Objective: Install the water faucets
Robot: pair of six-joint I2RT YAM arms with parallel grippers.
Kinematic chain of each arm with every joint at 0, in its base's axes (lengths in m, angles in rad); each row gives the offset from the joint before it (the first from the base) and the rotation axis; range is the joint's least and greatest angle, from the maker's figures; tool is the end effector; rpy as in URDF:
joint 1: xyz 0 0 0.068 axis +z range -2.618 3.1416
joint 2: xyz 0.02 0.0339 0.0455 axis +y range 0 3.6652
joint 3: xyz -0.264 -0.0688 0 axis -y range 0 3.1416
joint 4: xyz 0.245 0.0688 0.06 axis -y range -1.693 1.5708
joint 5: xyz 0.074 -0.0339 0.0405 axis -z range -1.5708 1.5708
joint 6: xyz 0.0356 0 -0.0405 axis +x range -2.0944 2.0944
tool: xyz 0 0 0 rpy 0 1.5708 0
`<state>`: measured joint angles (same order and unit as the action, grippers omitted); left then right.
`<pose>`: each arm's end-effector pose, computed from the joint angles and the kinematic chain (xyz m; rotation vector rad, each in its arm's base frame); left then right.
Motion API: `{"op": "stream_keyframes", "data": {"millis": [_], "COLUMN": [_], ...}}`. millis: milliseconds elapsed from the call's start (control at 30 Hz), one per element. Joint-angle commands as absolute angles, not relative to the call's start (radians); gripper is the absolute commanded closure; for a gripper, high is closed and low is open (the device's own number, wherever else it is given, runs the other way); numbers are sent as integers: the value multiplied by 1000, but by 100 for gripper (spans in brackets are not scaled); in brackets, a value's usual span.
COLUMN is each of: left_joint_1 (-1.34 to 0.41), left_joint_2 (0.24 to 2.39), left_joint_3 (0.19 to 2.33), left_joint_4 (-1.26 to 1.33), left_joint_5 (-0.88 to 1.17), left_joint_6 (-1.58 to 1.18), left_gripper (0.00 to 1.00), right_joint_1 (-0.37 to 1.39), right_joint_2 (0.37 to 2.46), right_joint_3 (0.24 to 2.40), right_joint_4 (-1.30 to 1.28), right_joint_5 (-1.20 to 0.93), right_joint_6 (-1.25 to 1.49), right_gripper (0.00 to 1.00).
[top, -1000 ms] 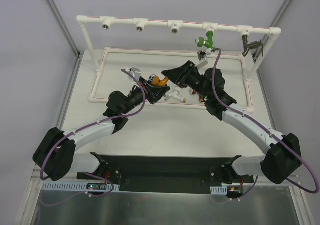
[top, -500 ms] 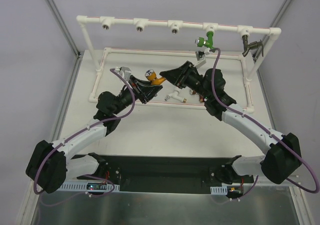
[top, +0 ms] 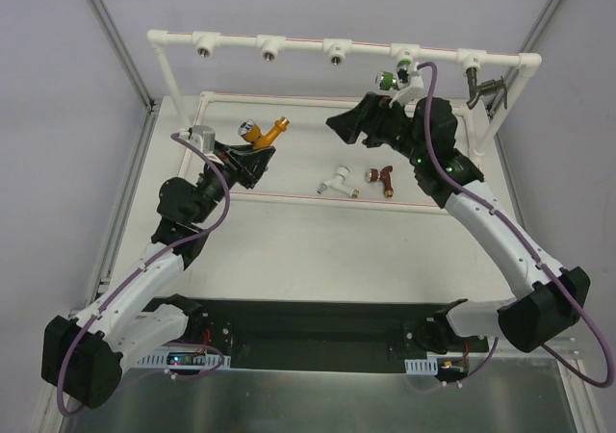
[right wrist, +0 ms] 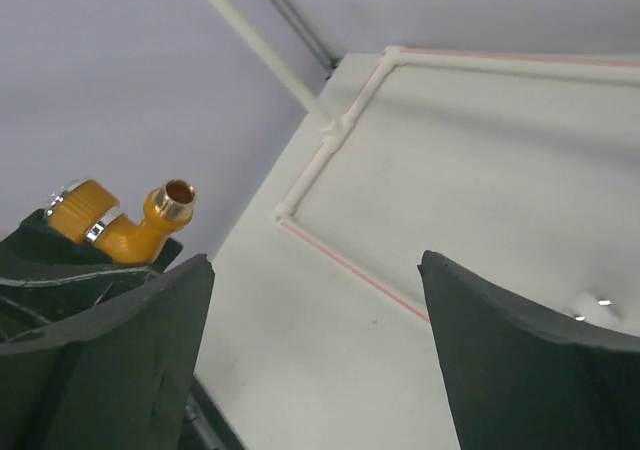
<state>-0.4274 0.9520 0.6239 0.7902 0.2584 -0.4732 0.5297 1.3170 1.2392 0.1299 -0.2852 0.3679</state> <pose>0.1921 -0.0975 0.3547 0.2149 1.1549 -0.9427 0.2630 0.1656 0.4155 -0.3652 1.5525 0.9248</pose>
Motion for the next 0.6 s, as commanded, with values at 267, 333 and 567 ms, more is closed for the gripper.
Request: {"op": "stream_keyframes", "data": {"millis": [267, 333, 567], "left_joint_1": [-270, -252, -242], "left_joint_2": [842, 851, 873], "left_joint_3": [727, 745, 781], "left_joint_4": [333, 290, 218], "left_joint_5": [244, 262, 307], "left_joint_6": [-364, -364, -350], "left_gripper": [100, 100, 100], "right_joint_1": [318, 289, 187], "right_joint_2": [1305, 1330, 1428], "right_joint_3": [1738, 1802, 1925], "right_joint_4": [-551, -580, -589], "right_joint_5": [-14, -6, 35], "right_joint_6": [-365, -477, -810], "right_gripper": [4, 4, 4]}}
